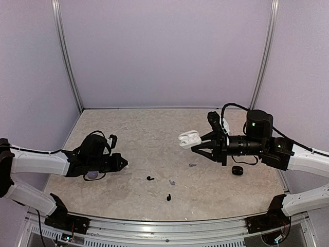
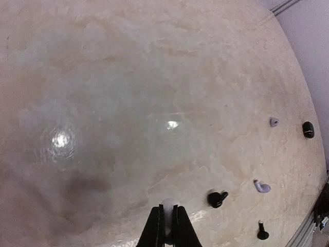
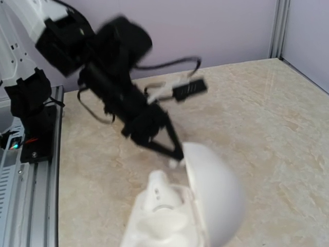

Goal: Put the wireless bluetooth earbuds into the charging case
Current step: Pick up the right earbud from the center of the board, then insert the right earbud into the right side groove of the charging case.

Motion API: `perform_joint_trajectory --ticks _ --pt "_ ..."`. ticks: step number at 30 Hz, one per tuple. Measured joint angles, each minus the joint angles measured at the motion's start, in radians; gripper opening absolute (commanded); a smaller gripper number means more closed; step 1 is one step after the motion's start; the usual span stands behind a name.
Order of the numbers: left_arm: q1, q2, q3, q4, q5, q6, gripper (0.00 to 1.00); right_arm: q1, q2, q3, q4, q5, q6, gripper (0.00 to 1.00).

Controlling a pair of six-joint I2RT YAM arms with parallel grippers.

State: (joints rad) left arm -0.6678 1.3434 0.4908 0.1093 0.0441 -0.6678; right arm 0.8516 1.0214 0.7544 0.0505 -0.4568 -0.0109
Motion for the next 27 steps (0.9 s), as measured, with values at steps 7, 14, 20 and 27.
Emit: perform_joint_trajectory --ticks 7,14,20,27 --pt "-0.096 -0.277 0.196 -0.037 0.084 0.238 0.00 -0.002 0.006 0.000 0.002 -0.060 -0.003 0.00" --pt "-0.284 -0.324 0.413 -0.030 0.188 0.439 0.00 -0.002 0.058 0.004 0.003 -0.170 -0.010 0.00" --pt "-0.457 -0.206 0.516 -0.061 0.206 0.564 0.00 0.004 0.093 0.039 0.001 -0.240 -0.019 0.00" --pt "-0.525 -0.072 0.599 -0.129 0.187 0.661 0.00 0.036 0.129 0.076 -0.008 -0.279 -0.026 0.00"
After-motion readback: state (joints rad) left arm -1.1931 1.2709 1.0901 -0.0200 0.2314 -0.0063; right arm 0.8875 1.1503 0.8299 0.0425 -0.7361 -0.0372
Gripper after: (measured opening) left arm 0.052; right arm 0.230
